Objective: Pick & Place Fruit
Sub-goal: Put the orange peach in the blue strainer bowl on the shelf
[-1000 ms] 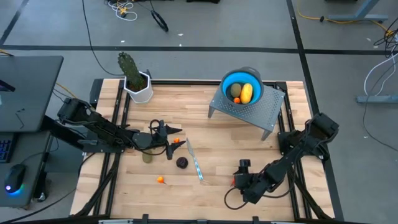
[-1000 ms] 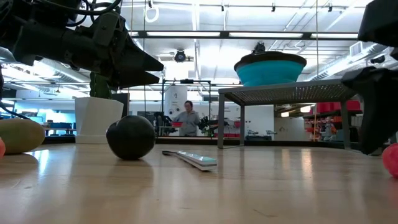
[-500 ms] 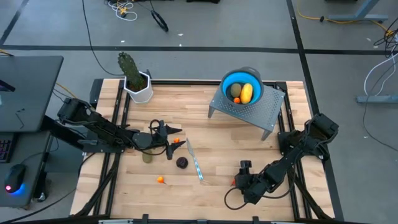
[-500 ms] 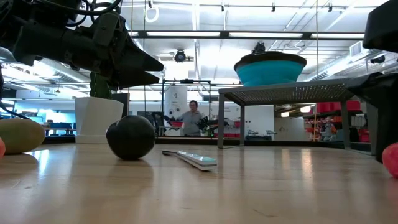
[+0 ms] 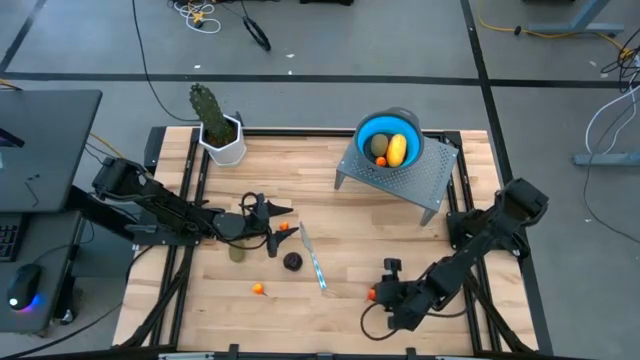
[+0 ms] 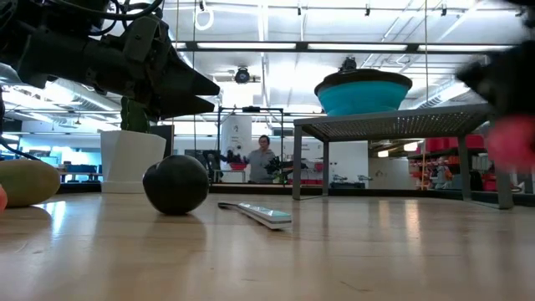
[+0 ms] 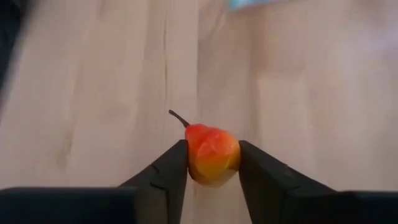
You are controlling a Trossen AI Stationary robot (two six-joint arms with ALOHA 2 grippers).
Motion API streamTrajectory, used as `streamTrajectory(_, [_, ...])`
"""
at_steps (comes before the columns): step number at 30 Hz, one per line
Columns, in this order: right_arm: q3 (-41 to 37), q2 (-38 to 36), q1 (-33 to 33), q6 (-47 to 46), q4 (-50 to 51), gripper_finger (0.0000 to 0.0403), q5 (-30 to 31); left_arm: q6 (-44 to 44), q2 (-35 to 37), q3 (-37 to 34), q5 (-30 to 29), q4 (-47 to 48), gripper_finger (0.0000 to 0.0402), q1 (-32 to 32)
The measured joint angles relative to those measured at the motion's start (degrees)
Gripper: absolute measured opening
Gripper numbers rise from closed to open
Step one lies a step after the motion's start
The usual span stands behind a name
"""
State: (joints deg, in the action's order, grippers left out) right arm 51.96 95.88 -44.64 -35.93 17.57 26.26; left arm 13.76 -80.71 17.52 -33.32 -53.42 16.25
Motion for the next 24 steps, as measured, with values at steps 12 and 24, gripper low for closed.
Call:
streamTrajectory(12, [8.42,-17.52,2.82,7.37,13.61,0.0129,40.11,1.19,0.0,0.0,1.53,-0.01,0.0295,0.02])
streamTrajectory(24, [8.49,-29.63,32.94,22.87,14.31,0.0129,32.23,2.01,0.0,0.0,1.41,-0.04,0.0295,1.11])
